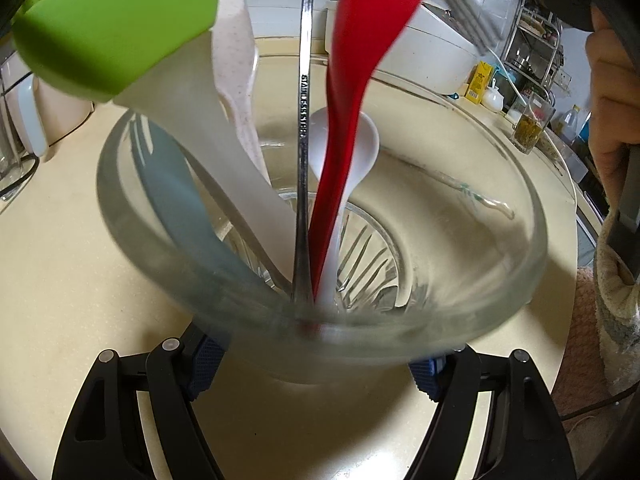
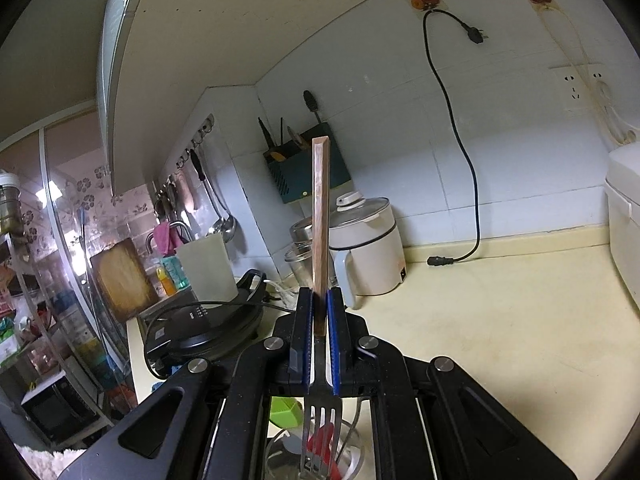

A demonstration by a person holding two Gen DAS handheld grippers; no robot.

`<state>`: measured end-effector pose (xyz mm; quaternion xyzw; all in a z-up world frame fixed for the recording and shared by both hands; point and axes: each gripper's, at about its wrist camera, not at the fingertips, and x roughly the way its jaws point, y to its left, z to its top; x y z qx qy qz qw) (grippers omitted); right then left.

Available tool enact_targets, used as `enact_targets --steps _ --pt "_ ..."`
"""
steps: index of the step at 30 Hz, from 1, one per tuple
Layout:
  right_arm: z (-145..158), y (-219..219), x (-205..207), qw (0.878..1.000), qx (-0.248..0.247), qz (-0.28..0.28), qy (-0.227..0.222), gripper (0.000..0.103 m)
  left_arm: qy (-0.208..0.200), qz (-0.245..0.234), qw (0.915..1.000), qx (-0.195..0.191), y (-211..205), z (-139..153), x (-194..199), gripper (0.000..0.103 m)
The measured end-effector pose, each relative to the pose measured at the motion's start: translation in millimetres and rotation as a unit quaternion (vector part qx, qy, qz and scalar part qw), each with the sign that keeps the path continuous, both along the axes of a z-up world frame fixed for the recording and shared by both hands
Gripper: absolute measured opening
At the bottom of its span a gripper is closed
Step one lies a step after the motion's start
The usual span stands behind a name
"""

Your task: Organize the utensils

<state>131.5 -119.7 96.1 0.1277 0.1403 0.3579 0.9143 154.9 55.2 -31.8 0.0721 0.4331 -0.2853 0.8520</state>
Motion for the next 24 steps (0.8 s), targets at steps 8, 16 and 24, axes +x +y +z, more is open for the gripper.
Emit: enact_targets --steps 8,16,24 --pt "12 -25 -14 0.999 0.028 -0.01 -0.019 0.007 -0.004 0.0 0.9999 0.012 -4 -1 -1 0.08" --pt "16 -32 -26 0.999 0.041 -0.007 -0.028 0.008 -0.006 0.0 0.9998 0.016 -9 -1 -1 0.08" --pt "10 -20 -25 0.999 0.031 -0.002 -0.019 0.008 -0.006 0.0 0.9998 0.017 -9 -2 -1 0.08"
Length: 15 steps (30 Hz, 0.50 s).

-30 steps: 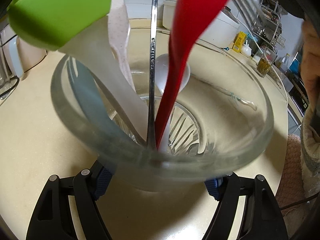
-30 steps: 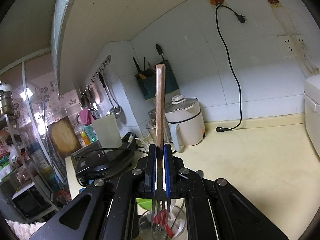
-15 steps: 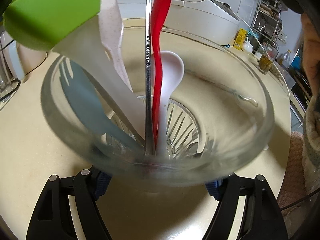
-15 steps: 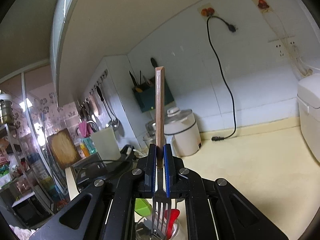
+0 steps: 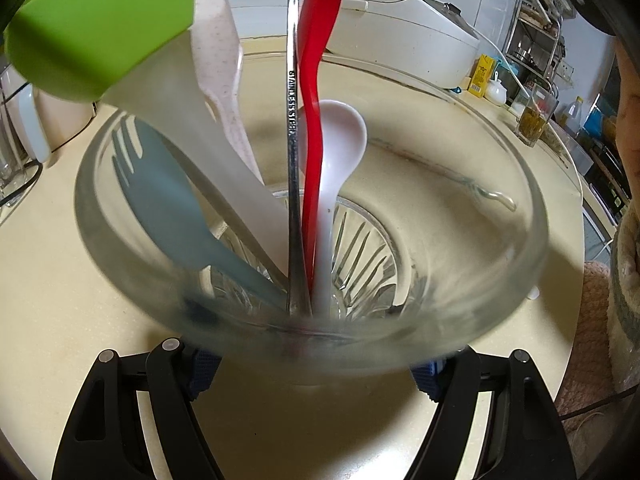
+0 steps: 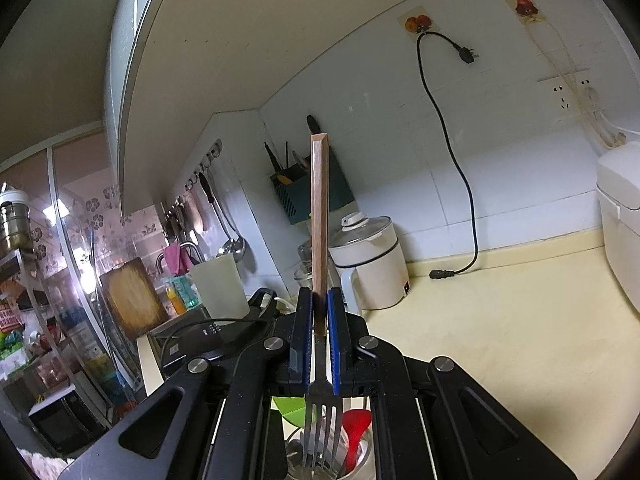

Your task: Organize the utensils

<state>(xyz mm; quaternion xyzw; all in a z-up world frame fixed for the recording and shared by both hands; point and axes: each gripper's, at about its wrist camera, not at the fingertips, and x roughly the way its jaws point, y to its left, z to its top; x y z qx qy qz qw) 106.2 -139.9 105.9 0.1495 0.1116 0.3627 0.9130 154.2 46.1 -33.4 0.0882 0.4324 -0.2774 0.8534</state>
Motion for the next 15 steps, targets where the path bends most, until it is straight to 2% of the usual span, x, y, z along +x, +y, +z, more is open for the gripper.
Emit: enact_targets --steps 15 --pt "-13 24 1 0.999 -0.035 -0.001 0.006 0.008 0.002 0.0 1.0 -0.006 3 -1 1 0.08"
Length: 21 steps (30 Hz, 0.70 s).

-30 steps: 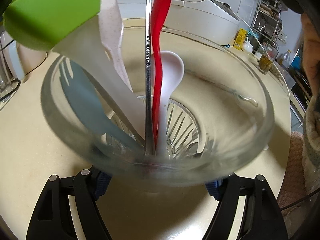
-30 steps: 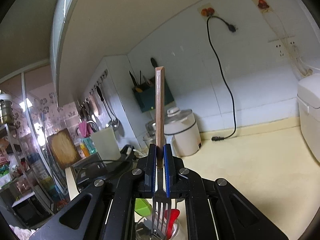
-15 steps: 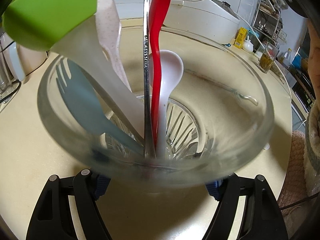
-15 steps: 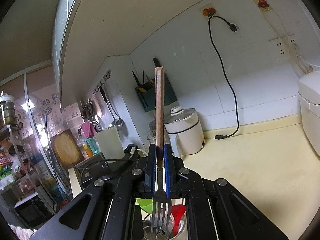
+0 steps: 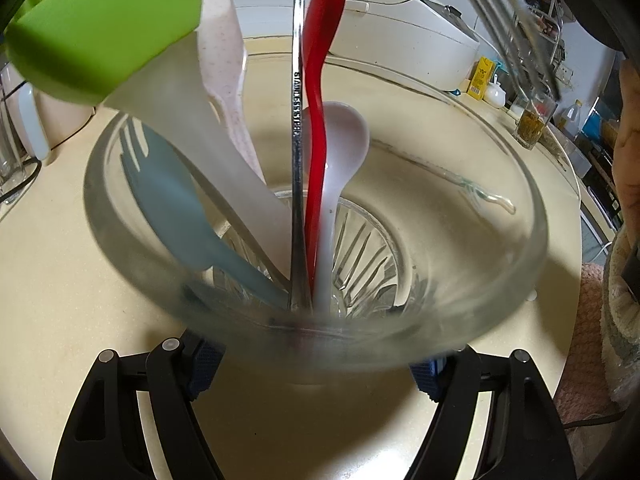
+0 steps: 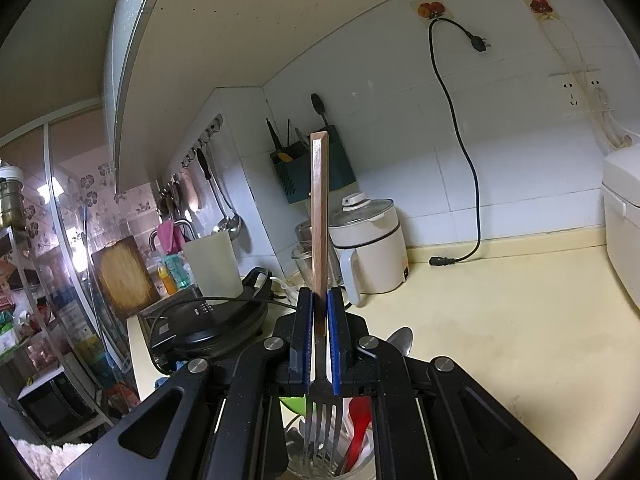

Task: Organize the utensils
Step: 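Lower the fork into the glass and open the right gripper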

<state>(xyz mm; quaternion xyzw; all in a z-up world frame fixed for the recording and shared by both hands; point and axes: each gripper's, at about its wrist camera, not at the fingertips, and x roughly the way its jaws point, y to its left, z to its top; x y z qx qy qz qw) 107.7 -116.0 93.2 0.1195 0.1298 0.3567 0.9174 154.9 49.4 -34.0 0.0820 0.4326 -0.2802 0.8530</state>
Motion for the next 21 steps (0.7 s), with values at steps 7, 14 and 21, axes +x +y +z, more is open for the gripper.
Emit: enact_targets --steps 7,14,21 --pt "0.1 -0.8 0.7 1.0 -0.002 -0.004 -0.001 0.008 0.0 0.0 1.0 0.0 1.0 -0.1 -0.3 0.08" --pt "-1.0 -0.2 1.0 1.0 -0.005 -0.006 -0.003 0.008 0.0 0.0 1.0 0.0 0.8 -0.1 -0.4 0.08" --pt "-1.8 4.9 -3.1 0.999 -0.037 -0.018 -0.022 0.008 0.0 0.0 1.0 0.0 0.6 -0.1 -0.5 0.08"
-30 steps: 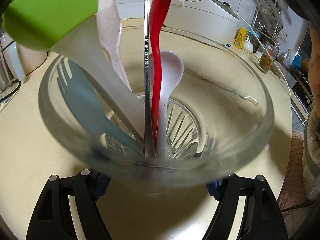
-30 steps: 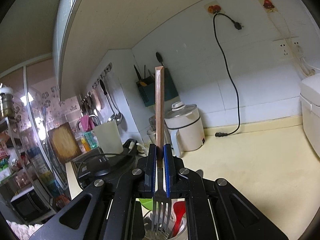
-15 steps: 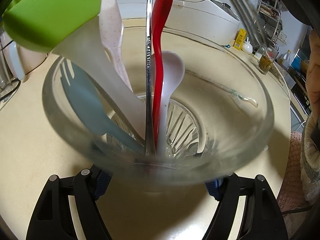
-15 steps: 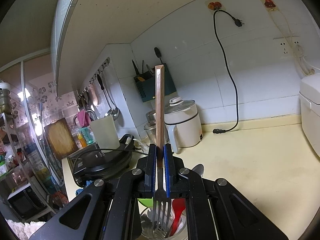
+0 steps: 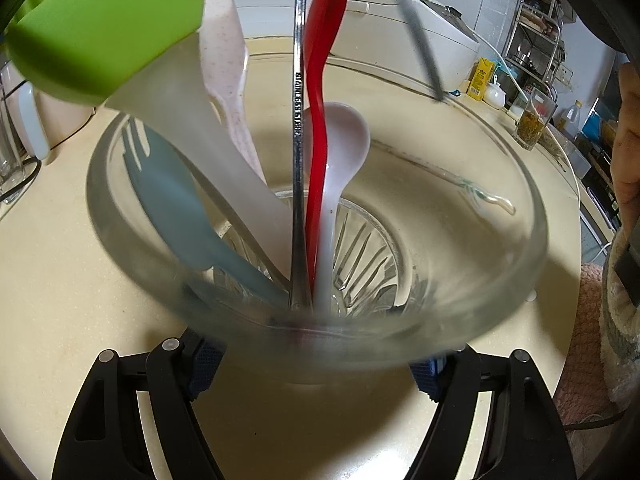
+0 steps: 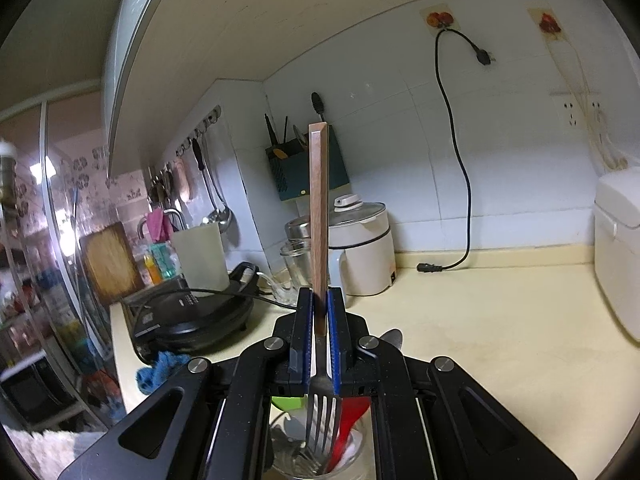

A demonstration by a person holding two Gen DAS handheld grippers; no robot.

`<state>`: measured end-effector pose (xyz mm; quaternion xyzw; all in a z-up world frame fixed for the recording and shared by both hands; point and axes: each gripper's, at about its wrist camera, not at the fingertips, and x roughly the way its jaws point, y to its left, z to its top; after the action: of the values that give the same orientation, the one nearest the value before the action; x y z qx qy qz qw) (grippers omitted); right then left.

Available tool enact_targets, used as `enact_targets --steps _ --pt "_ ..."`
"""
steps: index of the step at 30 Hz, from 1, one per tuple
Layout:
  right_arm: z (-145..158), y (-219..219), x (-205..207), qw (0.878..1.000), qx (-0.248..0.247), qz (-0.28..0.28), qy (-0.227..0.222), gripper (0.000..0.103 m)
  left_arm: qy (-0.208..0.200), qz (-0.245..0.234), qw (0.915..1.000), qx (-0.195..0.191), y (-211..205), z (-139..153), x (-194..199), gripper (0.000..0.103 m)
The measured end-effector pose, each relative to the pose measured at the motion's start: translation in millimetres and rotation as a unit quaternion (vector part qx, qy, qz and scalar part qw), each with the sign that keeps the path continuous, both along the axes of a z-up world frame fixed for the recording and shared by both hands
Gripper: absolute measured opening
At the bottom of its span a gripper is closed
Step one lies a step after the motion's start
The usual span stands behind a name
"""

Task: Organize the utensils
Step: 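Lower the fork into the glass and open the right gripper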

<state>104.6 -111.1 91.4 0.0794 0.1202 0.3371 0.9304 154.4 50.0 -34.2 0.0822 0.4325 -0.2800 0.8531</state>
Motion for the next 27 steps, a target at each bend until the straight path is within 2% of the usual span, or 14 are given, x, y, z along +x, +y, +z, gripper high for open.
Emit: enact_targets --steps 24,27 --pt "-7.0 -7.4 -2.9 0.998 -0.05 0.035 -0.001 0.008 0.002 0.001 1.0 -0.004 -0.1 1.6 -1.9 0.08" --pt "-8.8 -7.7 -0.4 0.998 -0.044 0.036 0.007 0.008 0.002 0.001 1.0 -0.004 -0.9 1.5 -1.9 0.08"
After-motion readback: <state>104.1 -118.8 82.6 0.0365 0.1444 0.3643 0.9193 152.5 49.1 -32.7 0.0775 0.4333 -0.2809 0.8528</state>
